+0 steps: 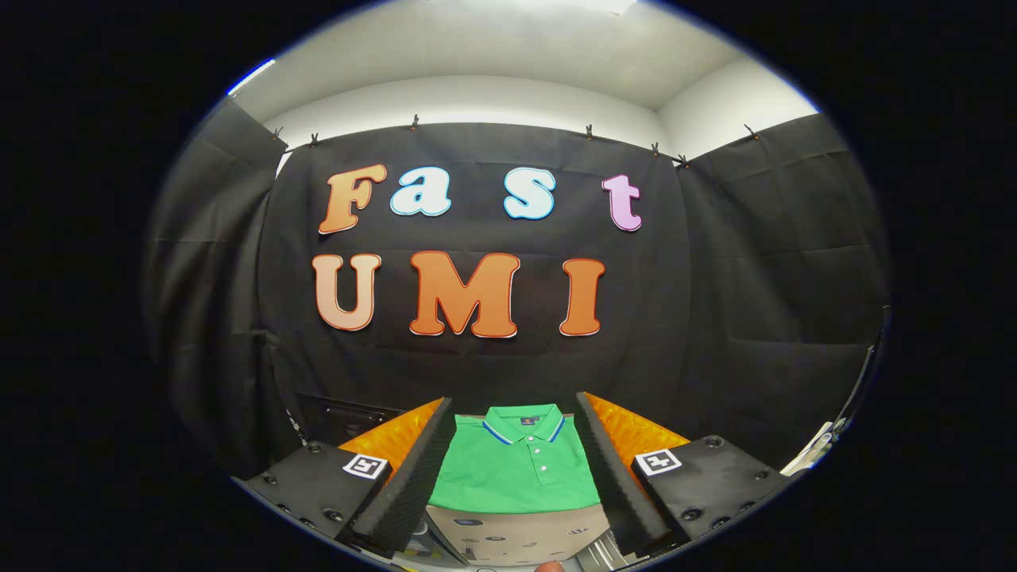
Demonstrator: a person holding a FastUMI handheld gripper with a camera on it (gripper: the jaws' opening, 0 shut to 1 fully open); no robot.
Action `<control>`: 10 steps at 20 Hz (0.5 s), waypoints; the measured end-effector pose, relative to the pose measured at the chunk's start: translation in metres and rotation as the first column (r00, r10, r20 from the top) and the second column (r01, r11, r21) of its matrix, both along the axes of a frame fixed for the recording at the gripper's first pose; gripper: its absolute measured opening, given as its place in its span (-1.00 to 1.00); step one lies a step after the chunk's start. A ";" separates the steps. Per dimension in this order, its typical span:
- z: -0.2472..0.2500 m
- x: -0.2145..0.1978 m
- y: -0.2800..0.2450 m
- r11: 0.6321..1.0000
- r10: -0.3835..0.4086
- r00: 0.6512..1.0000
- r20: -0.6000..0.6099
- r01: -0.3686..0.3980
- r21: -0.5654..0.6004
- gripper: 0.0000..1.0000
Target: Put the clothes into the washing machine and then close the washing machine lid.
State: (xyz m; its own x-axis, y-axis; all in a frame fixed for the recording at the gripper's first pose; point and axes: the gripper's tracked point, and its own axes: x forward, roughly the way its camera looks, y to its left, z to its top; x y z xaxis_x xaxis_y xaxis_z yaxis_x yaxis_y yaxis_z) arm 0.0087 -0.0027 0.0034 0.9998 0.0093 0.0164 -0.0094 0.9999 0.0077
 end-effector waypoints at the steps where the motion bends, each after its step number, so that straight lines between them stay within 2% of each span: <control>1: 0.000 0.000 -0.001 1.000 0.000 1.000 0.000 0.000 -0.003 0.95; 10: 0.003 -0.001 0.007 1.000 0.011 1.000 -0.003 -0.011 -0.029 0.95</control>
State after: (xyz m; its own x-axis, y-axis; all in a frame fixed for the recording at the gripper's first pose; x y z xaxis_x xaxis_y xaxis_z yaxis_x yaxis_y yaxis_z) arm 0.0081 0.0040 0.0063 0.9997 0.0209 0.0133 -0.0206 0.9996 -0.0215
